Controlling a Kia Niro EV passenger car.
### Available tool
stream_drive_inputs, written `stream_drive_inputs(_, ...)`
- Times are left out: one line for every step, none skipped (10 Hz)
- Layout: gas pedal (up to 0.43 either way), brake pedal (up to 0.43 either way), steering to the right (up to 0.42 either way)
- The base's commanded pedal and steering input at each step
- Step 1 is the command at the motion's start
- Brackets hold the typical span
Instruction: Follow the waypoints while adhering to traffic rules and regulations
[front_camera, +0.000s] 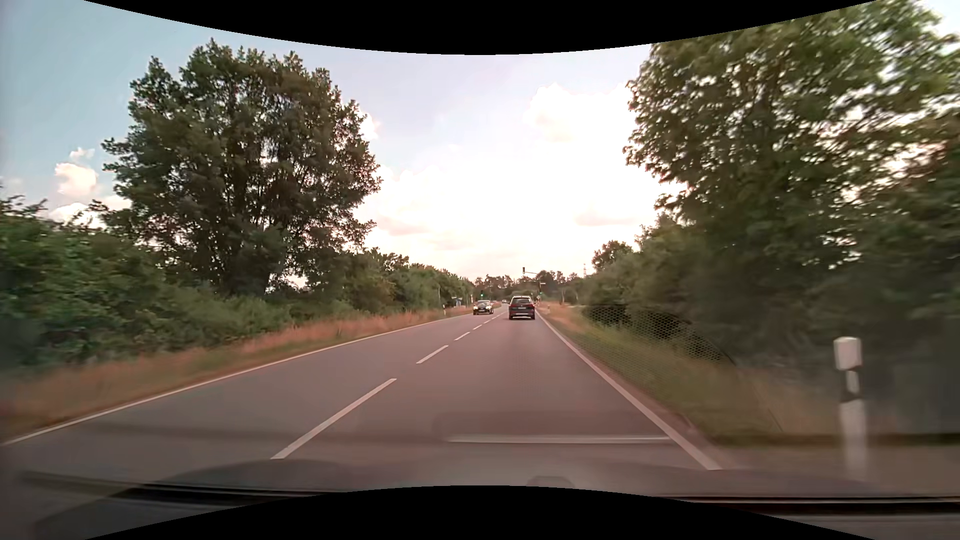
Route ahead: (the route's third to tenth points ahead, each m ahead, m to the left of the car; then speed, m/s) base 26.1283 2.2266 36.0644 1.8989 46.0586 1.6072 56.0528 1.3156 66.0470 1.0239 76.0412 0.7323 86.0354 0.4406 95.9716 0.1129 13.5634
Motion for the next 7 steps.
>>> stream_drive_inputs(0.047, 0.000, 0.001)
stream_drive_inputs(0.047, 0.000, 0.001)
stream_drive_inputs(0.047, 0.000, 0.001)
stream_drive_inputs(0.047, 0.000, 0.001)
stream_drive_inputs(0.047, 0.000, 0.001)
stream_drive_inputs(0.047, 0.000, 0.001)
stream_drive_inputs(0.047, 0.000, 0.001)
